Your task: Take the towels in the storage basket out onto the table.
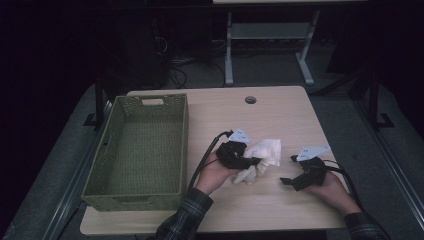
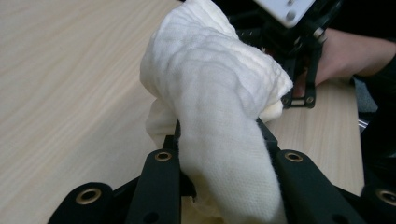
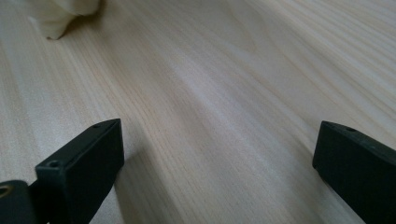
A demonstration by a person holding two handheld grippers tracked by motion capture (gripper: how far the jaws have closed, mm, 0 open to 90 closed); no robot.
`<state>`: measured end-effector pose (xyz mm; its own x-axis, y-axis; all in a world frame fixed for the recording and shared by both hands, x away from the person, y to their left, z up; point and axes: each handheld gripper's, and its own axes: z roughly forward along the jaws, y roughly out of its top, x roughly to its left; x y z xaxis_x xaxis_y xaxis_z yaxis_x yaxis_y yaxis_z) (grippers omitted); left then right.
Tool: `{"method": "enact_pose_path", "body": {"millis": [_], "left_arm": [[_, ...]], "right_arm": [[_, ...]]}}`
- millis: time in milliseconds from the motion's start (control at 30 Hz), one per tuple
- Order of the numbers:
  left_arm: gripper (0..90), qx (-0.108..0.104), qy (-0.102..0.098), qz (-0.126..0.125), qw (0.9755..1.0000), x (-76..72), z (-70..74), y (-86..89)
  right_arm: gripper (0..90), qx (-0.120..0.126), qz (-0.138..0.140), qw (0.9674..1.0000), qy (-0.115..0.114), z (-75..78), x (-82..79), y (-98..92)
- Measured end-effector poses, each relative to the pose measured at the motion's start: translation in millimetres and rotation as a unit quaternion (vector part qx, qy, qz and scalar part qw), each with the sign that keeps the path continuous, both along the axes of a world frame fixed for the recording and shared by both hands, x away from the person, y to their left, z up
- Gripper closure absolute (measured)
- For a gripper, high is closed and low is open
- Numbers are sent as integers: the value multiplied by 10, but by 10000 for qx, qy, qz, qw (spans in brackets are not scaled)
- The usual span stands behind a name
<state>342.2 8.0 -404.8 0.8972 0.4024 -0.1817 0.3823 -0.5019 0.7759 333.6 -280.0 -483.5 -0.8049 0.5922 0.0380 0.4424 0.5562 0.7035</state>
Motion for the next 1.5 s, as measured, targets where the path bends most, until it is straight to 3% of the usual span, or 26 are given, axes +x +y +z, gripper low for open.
{"method": "enact_pose_path", "body": {"millis": [267,400,467,600,700,933,1133,1367,1500], "left_arm": [[692,242,206,-28,9995,29,-313,-101],[646,487,235,-95,9985,40,-443,-168],[581,544,240,-102,9982,44,-475,-191],[399,415,179,-68,9990,13,-414,-182],[348,315,103,-82,9994,-33,-322,-129],[337,294,-41,72,9995,-151,-231,77],[339,266,-15,269,9993,-319,-269,291],[357,314,65,407,9987,-496,-374,365],[363,374,47,400,9985,-526,-404,341]], "right_arm": [[17,2,3,10000,-4,-1,1,0],[17,4,-2,10000,3,0,0,0],[17,-2,3,10000,-3,0,0,0],[17,-1,2,10000,-3,-1,0,0],[17,2,3,10000,-4,-1,0,0],[17,2,4,10000,-5,0,1,0],[17,1,4,10000,-5,0,1,0],[18,-8,30,10000,-12,0,-7,-8],[131,-36,104,9999,-6,34,-37,-16]]}}
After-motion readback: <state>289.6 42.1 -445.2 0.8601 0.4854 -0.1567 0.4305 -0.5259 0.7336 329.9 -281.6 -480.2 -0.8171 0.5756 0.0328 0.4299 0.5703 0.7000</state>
